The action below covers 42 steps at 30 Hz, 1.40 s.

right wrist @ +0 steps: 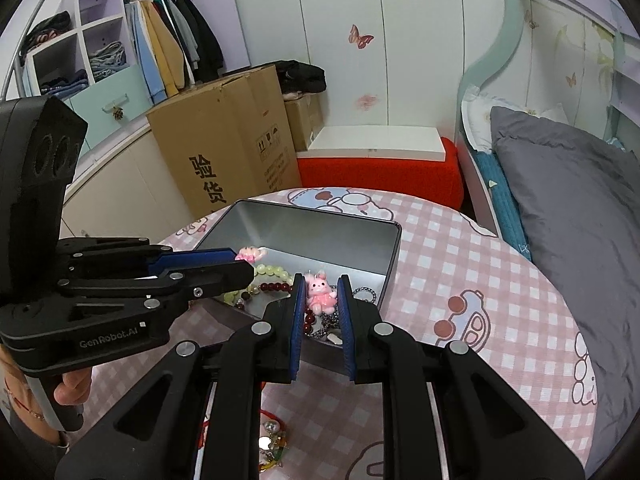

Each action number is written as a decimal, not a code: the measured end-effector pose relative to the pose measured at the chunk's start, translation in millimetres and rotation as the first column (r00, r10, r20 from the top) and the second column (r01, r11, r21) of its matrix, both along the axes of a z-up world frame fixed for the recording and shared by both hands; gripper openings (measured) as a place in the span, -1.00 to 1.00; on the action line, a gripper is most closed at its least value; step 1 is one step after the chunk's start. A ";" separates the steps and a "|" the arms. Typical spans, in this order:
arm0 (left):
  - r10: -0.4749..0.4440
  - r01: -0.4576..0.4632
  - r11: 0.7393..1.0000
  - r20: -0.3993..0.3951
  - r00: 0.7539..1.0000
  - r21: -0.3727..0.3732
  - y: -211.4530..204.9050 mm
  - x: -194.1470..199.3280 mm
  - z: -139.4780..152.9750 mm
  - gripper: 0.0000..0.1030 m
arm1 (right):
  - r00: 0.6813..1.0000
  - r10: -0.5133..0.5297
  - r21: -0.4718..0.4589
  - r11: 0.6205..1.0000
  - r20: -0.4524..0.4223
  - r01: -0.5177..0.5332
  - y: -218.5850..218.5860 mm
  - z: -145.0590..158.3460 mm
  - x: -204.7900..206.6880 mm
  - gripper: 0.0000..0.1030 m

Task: Organize jewelry

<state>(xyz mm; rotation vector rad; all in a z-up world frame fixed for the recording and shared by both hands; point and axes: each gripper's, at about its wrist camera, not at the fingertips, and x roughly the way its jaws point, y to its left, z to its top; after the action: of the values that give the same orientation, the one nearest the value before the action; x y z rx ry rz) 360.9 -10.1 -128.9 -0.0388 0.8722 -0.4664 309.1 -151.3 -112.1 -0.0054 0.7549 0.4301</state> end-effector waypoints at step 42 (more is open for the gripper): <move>0.207 -0.207 0.978 0.019 0.978 0.013 89.5 -118.6 -19.9 0.20 | 0.989 0.034 -0.158 0.986 -0.143 -0.057 48.1 -59.5 -80.0 -0.33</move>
<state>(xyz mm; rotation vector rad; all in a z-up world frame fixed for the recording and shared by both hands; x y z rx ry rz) 242.2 79.4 -148.9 -0.1109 0.8441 -0.2649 229.2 -103.2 -171.6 -0.1459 0.9276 0.4146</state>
